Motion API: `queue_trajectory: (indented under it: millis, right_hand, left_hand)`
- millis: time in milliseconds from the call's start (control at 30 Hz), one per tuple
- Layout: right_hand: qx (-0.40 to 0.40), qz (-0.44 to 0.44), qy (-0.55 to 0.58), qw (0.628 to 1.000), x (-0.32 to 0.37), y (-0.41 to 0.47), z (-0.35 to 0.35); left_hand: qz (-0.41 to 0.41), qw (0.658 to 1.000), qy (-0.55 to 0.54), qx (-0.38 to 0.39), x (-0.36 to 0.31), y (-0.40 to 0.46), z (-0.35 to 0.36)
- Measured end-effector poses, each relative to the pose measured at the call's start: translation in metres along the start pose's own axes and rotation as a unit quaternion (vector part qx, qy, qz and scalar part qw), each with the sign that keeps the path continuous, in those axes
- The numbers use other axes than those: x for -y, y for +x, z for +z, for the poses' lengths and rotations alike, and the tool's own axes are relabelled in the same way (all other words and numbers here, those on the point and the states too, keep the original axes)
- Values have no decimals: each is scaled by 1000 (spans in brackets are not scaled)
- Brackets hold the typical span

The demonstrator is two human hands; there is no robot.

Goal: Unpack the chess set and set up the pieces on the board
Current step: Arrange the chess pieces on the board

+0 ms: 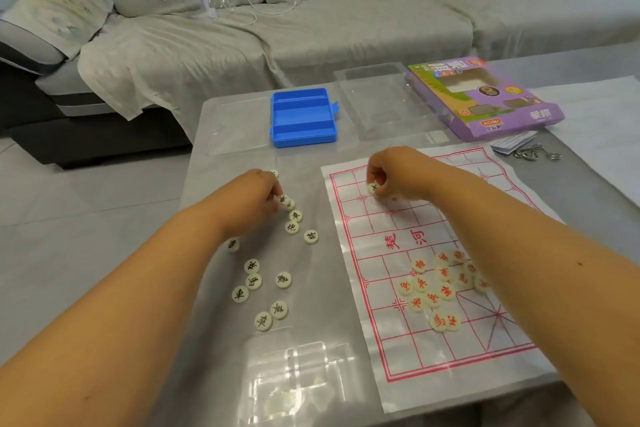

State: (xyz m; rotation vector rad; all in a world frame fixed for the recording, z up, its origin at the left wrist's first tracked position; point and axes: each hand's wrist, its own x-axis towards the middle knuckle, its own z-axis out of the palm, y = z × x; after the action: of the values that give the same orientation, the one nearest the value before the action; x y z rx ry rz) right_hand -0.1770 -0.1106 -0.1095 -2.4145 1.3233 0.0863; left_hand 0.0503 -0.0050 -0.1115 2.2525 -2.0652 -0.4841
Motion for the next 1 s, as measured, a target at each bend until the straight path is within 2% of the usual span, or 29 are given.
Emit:
queue_trajectory:
  millis: [233, 433, 533, 633, 767, 900, 1000]
  right_hand:
    - [-13, 57, 8, 998, -55, -20, -8]
    - [-23, 59, -4, 998, -67, -23, -9]
    - [-58, 46, -10, 997, -65, -25, -13]
    - [-107, 21, 13, 994, -50, -28, -16]
    - [-69, -22, 68, 995, -6, -33, -5]
    - [-8, -85, 80, 993, 41, -32, 23]
    - [-3, -108, 59, 992, 63, -30, 43]
  left_hand:
    - [50, 997, -50, -28, -103, 32, 10]
    - [72, 997, -15, -5, -152, 49, 44]
    - [66, 997, -45, -3, -144, 46, 43]
    - [44, 994, -89, -38, -117, 38, 18]
    - [1, 995, -78, -67, -54, 24, -8]
    - [-21, 998, -42, 47, -17, 13, -7]
    - [7, 993, -54, 102, -10, 8, 0]
